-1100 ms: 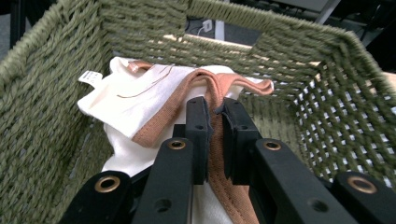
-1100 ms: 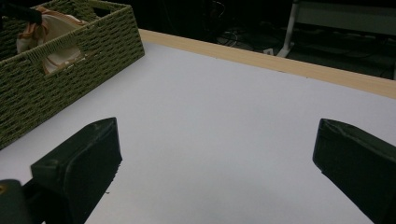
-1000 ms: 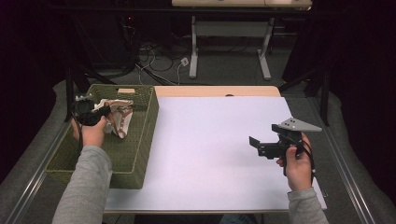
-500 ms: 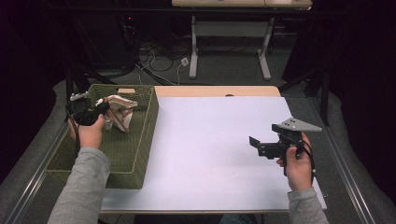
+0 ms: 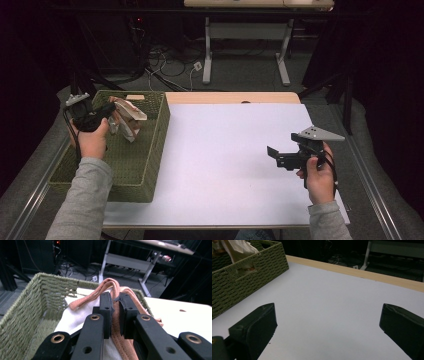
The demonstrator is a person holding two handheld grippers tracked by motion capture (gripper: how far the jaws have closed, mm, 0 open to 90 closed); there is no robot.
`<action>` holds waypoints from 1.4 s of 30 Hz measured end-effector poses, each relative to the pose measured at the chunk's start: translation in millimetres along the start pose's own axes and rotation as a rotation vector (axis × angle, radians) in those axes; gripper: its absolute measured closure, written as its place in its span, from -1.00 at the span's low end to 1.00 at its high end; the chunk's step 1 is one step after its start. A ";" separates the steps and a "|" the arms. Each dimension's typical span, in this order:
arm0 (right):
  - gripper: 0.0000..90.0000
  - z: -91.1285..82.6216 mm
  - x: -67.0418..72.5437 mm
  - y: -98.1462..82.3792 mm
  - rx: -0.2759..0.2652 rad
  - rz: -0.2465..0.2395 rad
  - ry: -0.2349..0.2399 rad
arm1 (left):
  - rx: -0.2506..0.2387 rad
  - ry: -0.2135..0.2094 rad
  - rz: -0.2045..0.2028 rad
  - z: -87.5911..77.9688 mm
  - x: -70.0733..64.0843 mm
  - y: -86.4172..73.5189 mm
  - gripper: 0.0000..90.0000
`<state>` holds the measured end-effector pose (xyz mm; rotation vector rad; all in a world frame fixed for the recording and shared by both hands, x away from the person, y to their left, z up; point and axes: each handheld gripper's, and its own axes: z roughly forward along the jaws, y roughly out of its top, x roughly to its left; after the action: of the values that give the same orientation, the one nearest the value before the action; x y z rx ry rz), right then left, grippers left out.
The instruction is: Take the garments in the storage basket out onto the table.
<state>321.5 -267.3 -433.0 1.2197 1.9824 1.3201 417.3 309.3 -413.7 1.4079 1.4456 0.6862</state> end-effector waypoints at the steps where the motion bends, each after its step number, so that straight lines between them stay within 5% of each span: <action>1: -0.98 -0.1 0.1 0.0 -0.001 0.003 0.001 | -0.003 -0.005 -0.004 -2.0 -0.6 1.1 0.83; 42: -0.98 -2.4 -0.7 1.6 -0.011 0.000 -0.004 | -0.187 -0.152 0.038 -62.6 -30.4 42.5 0.83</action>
<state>320.7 -268.8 -430.6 1.2159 1.9700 1.3261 374.4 301.5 -344.9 1.3153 1.2075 0.7042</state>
